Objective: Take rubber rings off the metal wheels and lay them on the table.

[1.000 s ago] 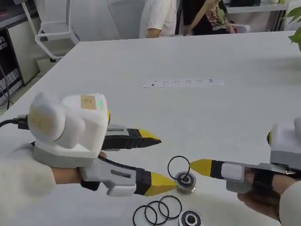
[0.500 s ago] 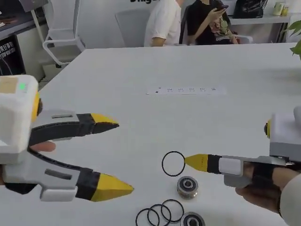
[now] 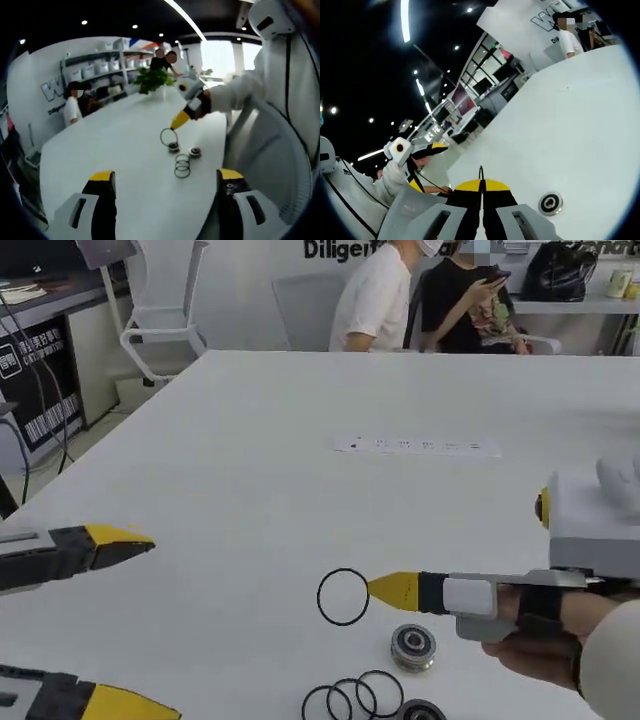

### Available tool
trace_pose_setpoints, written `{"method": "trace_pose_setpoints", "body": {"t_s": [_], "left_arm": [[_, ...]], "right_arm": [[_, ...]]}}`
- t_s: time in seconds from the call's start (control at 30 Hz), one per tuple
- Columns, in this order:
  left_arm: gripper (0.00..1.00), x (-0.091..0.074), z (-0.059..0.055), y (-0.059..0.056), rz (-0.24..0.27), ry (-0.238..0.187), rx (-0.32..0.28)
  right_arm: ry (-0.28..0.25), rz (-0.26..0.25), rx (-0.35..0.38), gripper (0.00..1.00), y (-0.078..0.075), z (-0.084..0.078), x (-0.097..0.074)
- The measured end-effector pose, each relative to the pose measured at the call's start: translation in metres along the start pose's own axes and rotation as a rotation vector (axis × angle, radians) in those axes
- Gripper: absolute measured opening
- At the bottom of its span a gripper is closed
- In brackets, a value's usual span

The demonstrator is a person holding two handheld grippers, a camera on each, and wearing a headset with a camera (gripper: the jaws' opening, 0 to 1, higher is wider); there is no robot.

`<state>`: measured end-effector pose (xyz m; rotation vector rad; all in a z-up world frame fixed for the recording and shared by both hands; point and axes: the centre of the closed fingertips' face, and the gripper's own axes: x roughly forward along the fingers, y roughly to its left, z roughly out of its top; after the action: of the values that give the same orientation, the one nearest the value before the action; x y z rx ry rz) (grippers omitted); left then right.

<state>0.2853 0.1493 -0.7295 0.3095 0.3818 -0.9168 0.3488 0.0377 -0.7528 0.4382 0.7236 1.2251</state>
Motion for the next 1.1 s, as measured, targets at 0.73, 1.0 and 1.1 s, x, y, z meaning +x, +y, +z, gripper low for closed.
{"method": "trace_pose_setpoints", "body": {"t_s": [0.73, 1.0, 1.1], "left_arm": [[1.00, -0.020, -0.045, -0.014, 0.119, 0.024, -0.144], [1.00, -0.021, -0.035, -0.011, 0.135, 0.013, -0.135], [1.00, -0.021, -0.034, -0.012, 0.135, 0.021, -0.127]], "right_arm": [[0.282, 0.002, -0.037, 0.00, -0.007, -0.074, 0.039], [0.374, -0.085, -0.094, 0.00, -0.027, -0.098, 0.048], [0.387, -0.099, -0.110, 0.00, -0.030, -0.100, 0.049]]}}
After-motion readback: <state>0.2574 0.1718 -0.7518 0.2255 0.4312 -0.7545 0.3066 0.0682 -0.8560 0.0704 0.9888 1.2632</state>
